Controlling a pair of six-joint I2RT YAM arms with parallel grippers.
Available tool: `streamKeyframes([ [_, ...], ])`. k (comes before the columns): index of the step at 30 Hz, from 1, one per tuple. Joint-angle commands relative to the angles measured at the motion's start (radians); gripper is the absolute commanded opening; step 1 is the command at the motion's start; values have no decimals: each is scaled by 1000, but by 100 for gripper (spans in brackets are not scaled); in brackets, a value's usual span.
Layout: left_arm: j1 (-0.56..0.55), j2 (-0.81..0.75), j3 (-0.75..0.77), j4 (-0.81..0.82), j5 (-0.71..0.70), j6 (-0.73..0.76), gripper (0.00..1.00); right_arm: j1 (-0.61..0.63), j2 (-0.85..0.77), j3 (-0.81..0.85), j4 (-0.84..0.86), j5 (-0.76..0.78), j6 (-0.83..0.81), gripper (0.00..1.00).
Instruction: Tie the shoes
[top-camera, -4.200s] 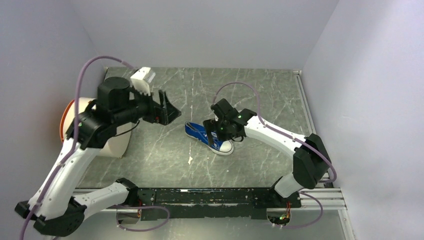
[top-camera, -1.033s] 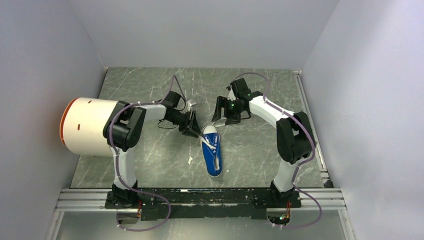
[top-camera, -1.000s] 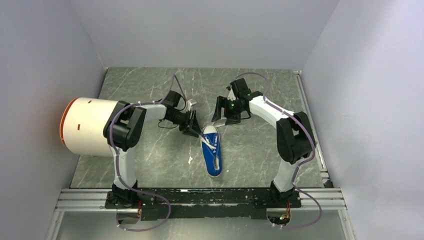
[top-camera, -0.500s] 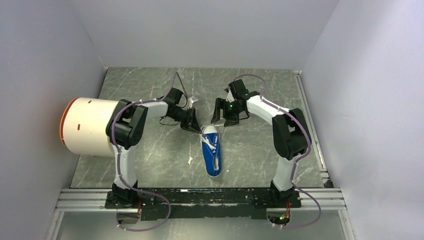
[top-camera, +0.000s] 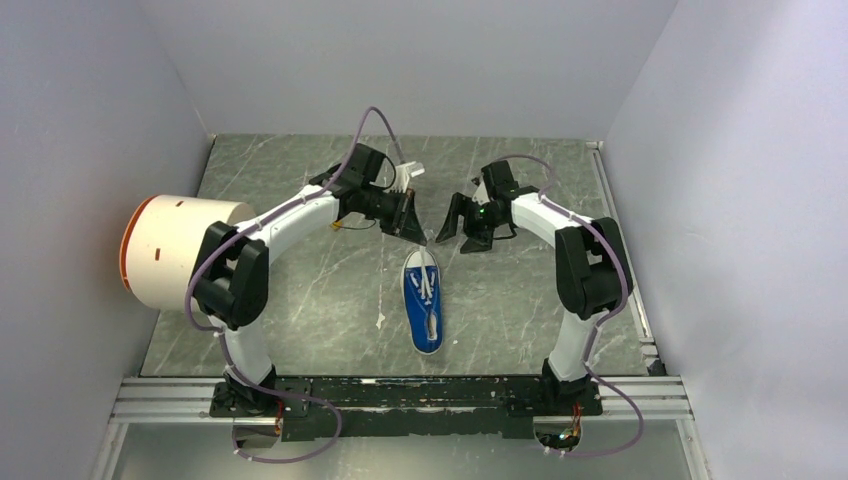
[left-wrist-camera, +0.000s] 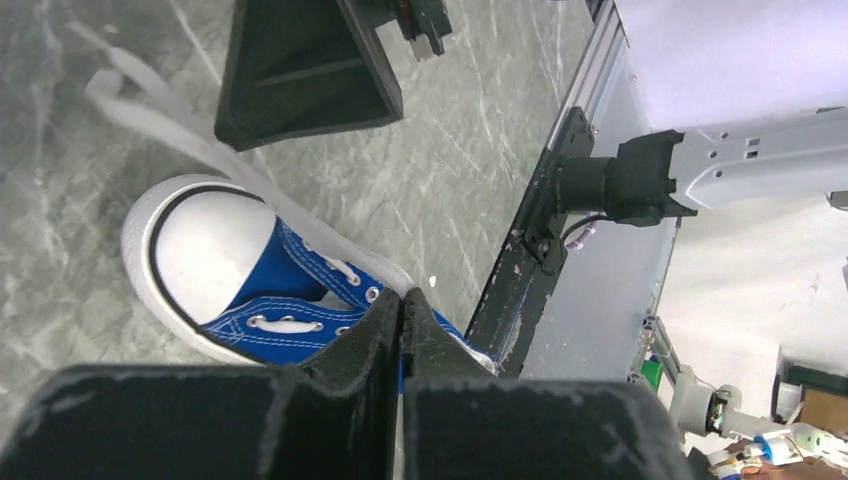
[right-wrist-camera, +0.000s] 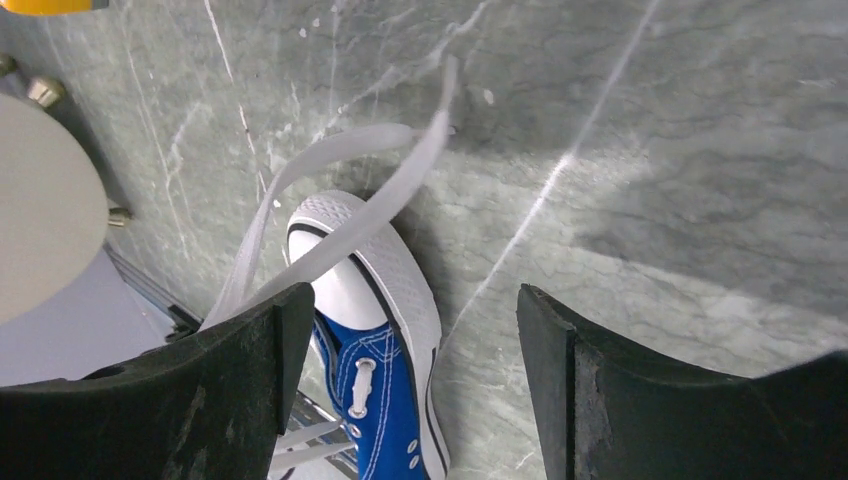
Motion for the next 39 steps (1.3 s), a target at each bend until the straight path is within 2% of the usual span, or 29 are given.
streamKeyframes([
  [1,-28,8,22,-64,19,40,5,-37,-54,-34,34,-49,50,78],
  [7,-42,9,10,-69,31,57,5,-41,-60,-40,70,-114,71,75],
  [15,-42,17,-3,-118,23,109,5,-38,-18,-52,185,-219,173,55],
  [20,-42,28,26,-150,20,133,5,-23,-8,-129,275,-228,290,55],
  [26,-42,52,54,-200,9,161,6,-23,12,-212,402,-164,445,56],
  [34,-43,59,68,-225,32,189,6,-16,126,-173,478,-150,526,50],
  [36,-43,60,69,-223,39,192,6,-12,138,-168,478,-147,538,44],
  [39,-43,60,69,-226,35,196,6,-13,113,-180,501,-130,537,21],
])
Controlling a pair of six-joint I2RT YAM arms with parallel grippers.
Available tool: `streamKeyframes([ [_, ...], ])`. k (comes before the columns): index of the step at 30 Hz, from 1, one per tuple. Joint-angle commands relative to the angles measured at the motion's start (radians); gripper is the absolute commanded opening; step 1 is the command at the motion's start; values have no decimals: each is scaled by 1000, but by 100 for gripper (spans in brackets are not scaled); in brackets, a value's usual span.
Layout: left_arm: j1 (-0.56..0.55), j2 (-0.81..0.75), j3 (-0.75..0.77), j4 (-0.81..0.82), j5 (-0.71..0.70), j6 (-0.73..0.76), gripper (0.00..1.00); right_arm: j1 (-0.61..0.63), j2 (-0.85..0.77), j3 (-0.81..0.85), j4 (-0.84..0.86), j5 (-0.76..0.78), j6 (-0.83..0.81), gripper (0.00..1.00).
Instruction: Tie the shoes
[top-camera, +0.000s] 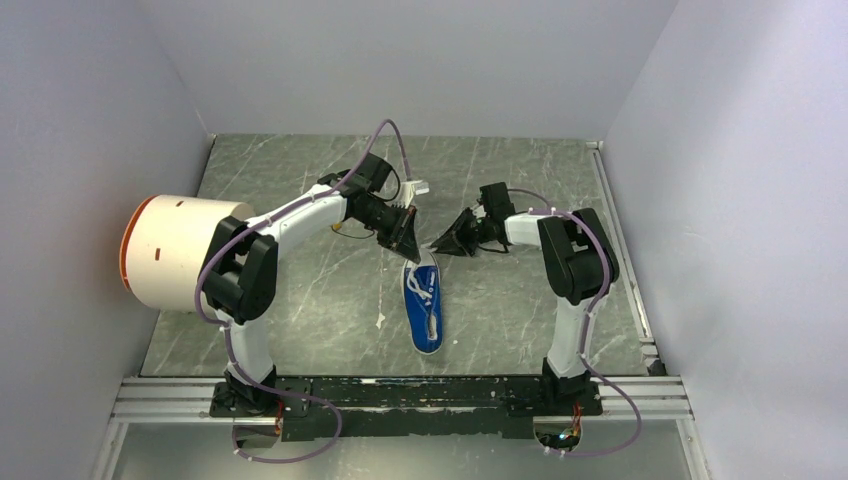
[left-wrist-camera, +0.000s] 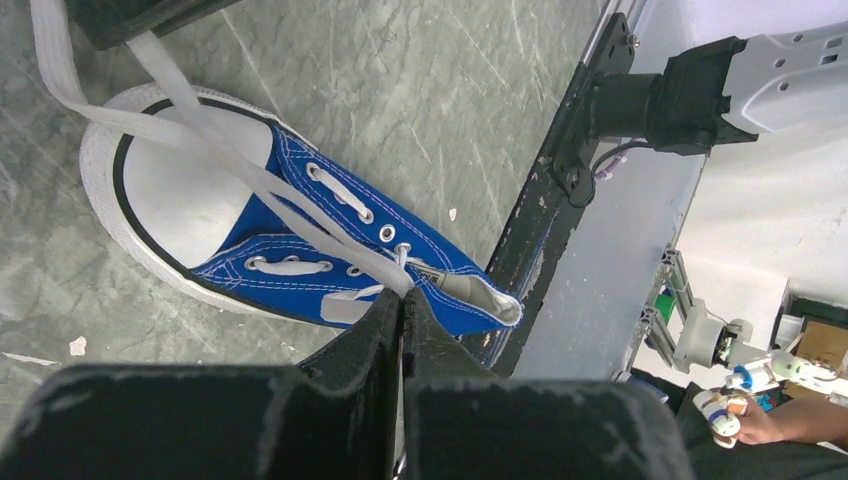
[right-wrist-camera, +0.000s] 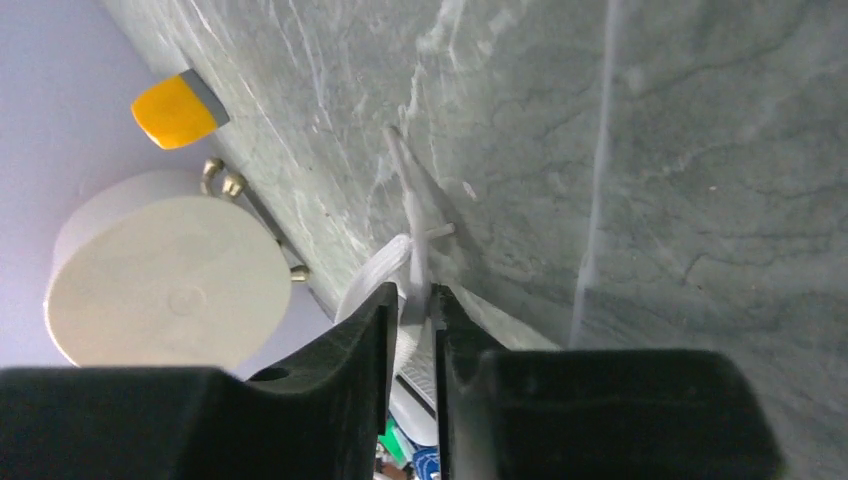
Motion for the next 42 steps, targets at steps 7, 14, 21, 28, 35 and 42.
streamKeyframes([
  [7,-1,-39,11,-2,-33,38,24,-37,-187,72,-319,103,-256,0],
  [14,24,-64,-29,47,-51,28,57,-42,-473,74,-658,299,-565,0],
  [21,52,-66,-23,63,-121,3,73,-43,-620,181,-755,590,-603,0],
  [28,58,-7,-9,96,-131,-56,68,-45,-719,172,-708,636,-598,0],
  [35,15,72,50,138,-66,-106,65,-45,-758,184,-745,700,-599,0],
  [42,-21,41,2,144,-147,-68,63,-45,-735,192,-736,712,-625,0],
])
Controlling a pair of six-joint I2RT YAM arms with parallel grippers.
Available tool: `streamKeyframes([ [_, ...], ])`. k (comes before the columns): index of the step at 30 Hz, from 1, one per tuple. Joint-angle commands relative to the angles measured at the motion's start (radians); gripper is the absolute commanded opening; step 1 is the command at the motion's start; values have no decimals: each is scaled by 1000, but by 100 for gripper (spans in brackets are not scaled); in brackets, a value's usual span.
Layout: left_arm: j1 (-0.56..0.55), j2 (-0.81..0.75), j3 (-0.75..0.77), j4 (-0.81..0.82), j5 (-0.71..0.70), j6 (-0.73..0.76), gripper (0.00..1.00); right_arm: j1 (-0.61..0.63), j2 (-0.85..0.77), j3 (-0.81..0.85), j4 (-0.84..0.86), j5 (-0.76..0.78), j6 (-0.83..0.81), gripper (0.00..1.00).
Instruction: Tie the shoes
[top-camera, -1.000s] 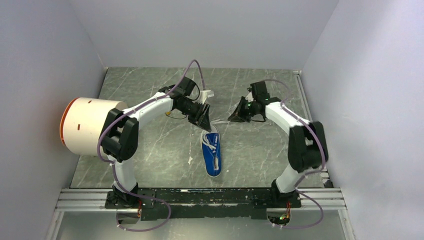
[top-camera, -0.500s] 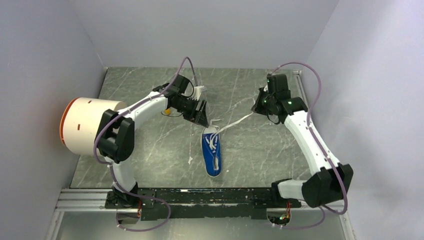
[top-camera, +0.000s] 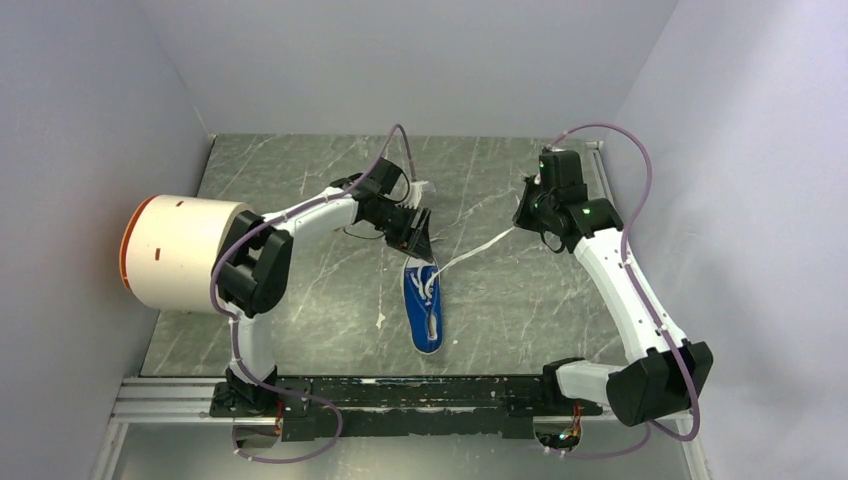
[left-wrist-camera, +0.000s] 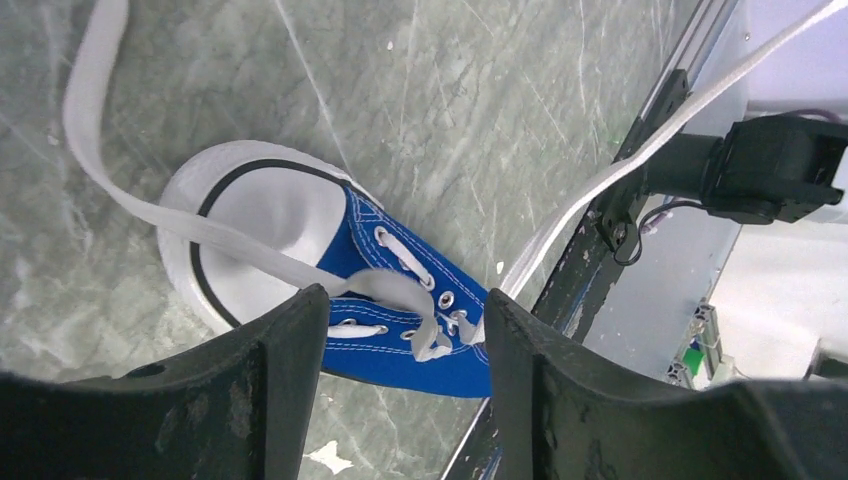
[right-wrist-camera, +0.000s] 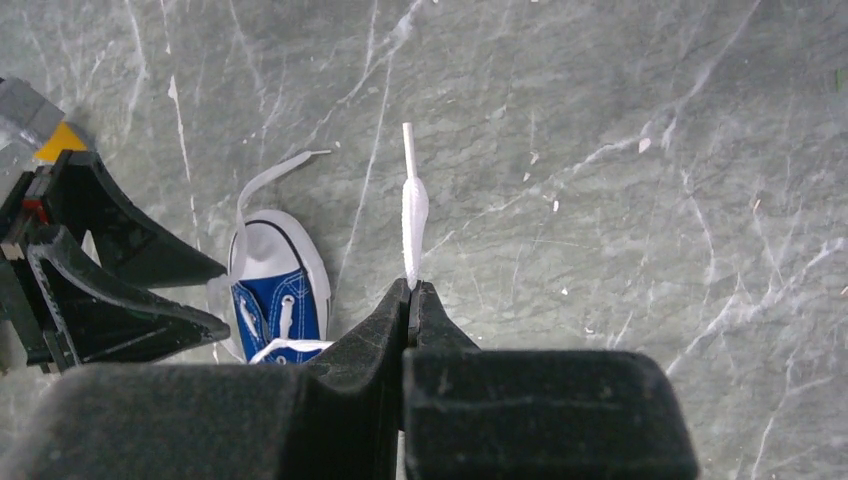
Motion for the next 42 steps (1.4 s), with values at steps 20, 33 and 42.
streamKeyframes([
  [20,-11,-24,-60,129,27,-5,29,-3,118,118,16,-104,-63,0],
  [33,-28,-308,-391,500,126,-13,9,6,70,117,140,-480,-162,0],
  [42,-36,-340,-503,737,80,-42,18,144,107,203,95,-395,-219,0],
])
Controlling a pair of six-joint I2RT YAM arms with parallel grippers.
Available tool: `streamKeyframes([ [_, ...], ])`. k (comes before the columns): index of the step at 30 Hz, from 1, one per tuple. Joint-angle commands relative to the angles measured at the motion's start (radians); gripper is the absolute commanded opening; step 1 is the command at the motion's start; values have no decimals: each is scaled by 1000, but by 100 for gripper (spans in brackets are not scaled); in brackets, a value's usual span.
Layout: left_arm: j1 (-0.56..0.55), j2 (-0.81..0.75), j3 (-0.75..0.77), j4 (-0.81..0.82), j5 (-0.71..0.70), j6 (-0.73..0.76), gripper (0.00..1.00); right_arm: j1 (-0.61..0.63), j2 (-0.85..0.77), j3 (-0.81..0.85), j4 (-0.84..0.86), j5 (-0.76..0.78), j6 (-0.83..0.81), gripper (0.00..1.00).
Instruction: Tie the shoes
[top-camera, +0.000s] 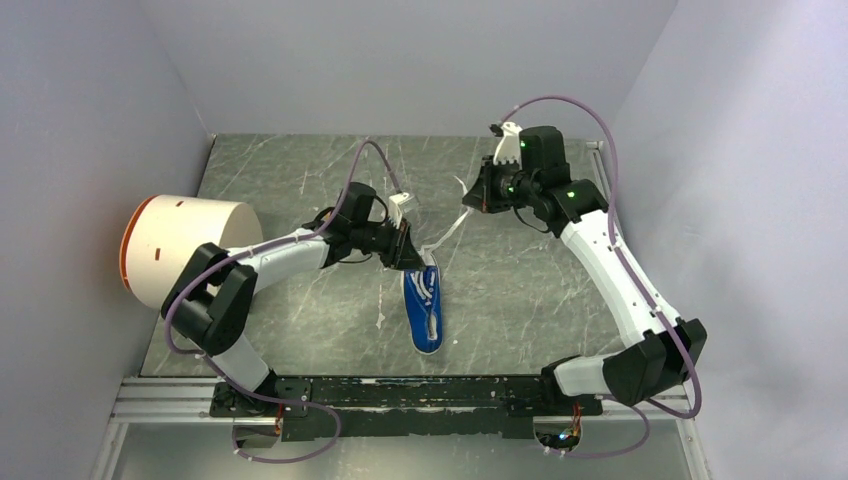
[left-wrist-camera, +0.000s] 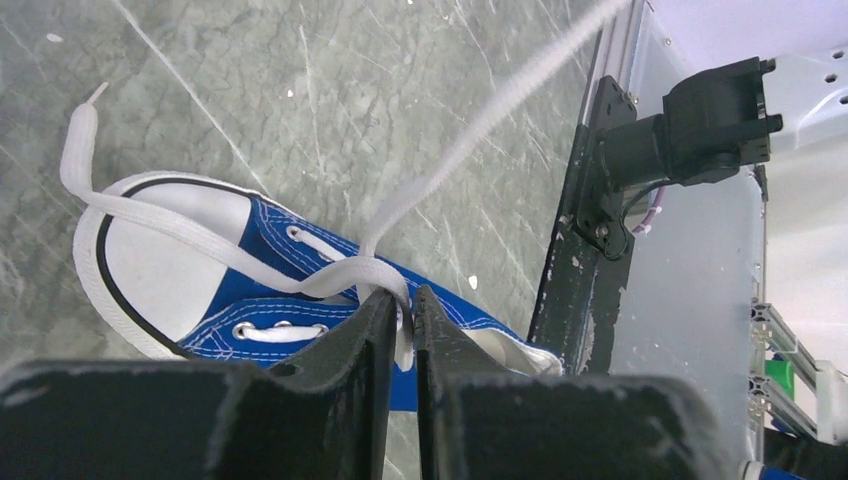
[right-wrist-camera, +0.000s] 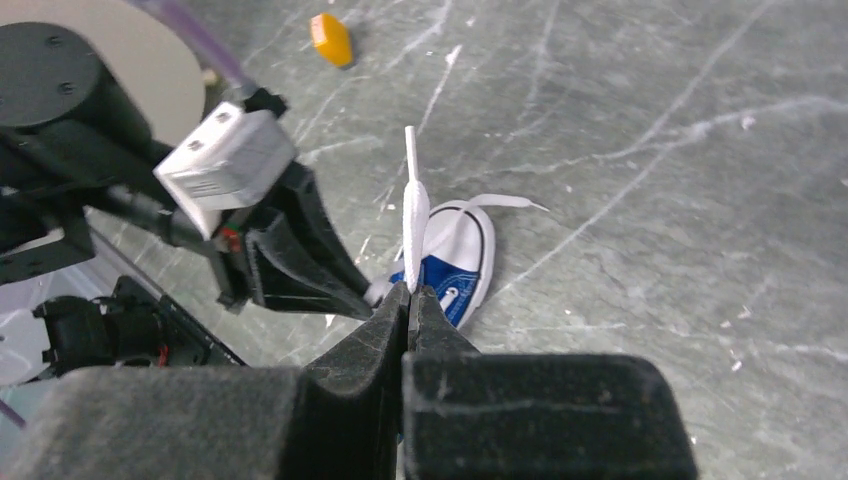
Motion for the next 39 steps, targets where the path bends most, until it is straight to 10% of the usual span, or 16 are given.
streamKeyframes([
  [1,-8,-27,-29,173,-9,7,19,58,5,60,-16,41,-48,0],
  [26,-26,-1,-68,252,-43,36,48,63,-18,80,-17,18,-22,0],
  [33,-35,43,-44,292,-28,16,41,62,-12,84,-13,14,-22,0],
  [39,-34,10,-81,290,-22,21,14,62,12,85,-13,64,5,0],
])
